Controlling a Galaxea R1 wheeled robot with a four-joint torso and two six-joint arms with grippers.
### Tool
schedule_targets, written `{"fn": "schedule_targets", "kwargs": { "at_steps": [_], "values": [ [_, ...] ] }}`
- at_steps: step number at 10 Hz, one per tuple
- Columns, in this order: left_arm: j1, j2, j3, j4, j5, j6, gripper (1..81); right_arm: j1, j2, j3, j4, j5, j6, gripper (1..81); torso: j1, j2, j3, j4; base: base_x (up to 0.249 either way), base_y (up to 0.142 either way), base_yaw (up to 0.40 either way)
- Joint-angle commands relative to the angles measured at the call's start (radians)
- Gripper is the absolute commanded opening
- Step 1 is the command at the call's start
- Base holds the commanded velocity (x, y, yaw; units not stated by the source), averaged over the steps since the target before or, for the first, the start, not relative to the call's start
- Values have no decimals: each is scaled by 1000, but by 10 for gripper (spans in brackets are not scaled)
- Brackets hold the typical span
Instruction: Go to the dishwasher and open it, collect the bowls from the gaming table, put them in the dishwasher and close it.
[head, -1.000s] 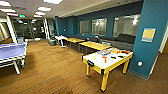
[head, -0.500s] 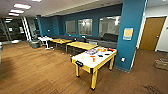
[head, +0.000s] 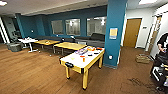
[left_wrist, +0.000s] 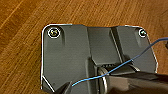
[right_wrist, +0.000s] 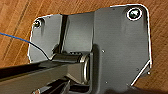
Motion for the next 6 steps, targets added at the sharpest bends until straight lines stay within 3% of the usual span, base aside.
{"fn": "schedule_targets", "kwargs": {
  "at_steps": [1,6],
  "values": [
    [-46,-7,1,-7,42,-3,811,66,2,0,-5,-48,-2,811,1,0,0,0,0,0,0],
    [-41,-1,1,-3,42,-1,811,67,5,0,-5,-48,-2,811,1,0,0,0,0,0,0]
  ]
}}
